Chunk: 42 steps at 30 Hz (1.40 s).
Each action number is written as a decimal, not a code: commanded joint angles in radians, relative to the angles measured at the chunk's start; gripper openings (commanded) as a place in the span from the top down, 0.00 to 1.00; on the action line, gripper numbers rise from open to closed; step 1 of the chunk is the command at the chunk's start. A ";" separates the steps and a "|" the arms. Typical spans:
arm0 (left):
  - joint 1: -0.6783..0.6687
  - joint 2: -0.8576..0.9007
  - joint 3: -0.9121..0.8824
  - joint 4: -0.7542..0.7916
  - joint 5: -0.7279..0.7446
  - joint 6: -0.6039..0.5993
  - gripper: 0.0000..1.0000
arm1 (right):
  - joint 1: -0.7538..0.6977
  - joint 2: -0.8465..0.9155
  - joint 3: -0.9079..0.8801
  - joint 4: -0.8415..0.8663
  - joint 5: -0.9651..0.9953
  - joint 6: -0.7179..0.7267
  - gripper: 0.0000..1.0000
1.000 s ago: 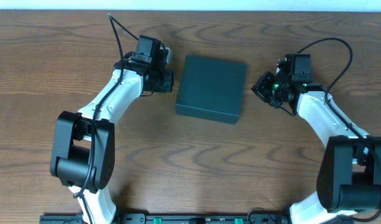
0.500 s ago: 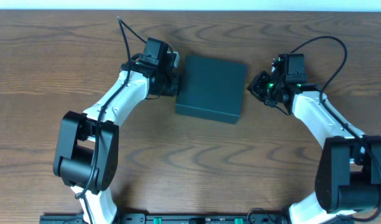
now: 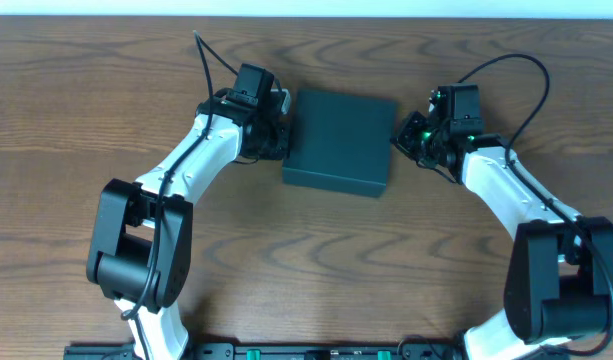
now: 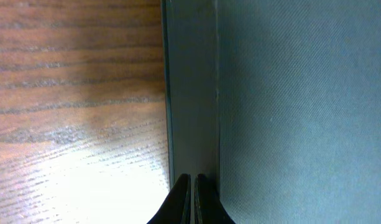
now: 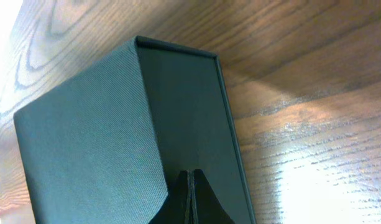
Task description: Pack container
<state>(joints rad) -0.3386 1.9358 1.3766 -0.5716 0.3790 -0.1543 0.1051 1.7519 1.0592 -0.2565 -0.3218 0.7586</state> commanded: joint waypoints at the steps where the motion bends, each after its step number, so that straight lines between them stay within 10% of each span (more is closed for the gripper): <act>1: -0.003 0.020 0.000 -0.012 0.016 -0.004 0.94 | 0.013 0.001 0.000 0.019 0.000 0.013 0.98; 42: -0.016 0.020 0.000 -0.135 0.059 -0.026 0.94 | 0.033 0.002 0.000 0.063 0.008 0.034 0.98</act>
<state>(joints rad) -0.3443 1.9358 1.3766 -0.6987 0.4229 -0.1780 0.1215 1.7519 1.0592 -0.1967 -0.2962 0.7799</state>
